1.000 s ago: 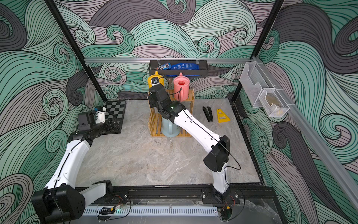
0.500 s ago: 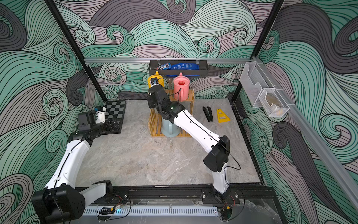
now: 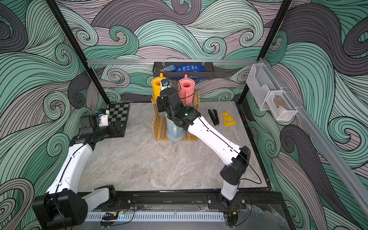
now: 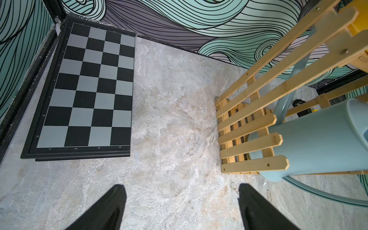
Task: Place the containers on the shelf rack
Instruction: 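Place the container on the shelf, then reset both arms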
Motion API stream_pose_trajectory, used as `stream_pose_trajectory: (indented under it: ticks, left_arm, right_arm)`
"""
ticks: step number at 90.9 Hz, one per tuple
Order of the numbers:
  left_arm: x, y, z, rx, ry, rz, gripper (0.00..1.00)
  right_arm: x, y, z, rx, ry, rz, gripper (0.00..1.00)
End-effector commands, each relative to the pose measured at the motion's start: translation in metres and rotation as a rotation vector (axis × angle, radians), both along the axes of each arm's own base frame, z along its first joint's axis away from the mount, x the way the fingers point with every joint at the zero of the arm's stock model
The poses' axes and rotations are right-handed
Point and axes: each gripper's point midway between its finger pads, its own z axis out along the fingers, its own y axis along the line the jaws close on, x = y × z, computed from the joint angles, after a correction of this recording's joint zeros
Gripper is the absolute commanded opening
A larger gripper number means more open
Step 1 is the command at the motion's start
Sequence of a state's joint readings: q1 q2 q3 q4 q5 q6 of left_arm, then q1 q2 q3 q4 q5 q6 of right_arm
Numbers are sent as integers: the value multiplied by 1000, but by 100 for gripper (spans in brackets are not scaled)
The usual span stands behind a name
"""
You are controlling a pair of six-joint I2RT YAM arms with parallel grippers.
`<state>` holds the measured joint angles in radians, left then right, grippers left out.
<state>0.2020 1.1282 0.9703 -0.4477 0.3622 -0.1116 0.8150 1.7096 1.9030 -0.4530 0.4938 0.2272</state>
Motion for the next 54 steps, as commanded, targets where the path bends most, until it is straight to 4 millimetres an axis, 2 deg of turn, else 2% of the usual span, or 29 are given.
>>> stream_pose_trajectory:
  ticks: [1,10,14,24,43,54]
  left_arm:
    - [1,-1,18,19,-60,-31,92]
    - [2,0,18,32,-65,-31,94]
    - [2,0,18,35,-67,-31,98]
    - [4,-3,18,25,-64,-40,99]
    - [11,-16,23,7,-74,-97,99]
    - [17,-25,20,37,-96,-144,99]
  right_arm:
    - [-15,-14,19,30,-40,-5,49]
    - [-27,-26,24,21,-57,5,53]
    - [-32,-32,27,12,-70,8,55]
    - [-46,-49,33,-18,-124,19,68]
    - [-65,-98,30,-54,-171,-31,86]
    - [-73,-128,26,-69,-187,-54,92]
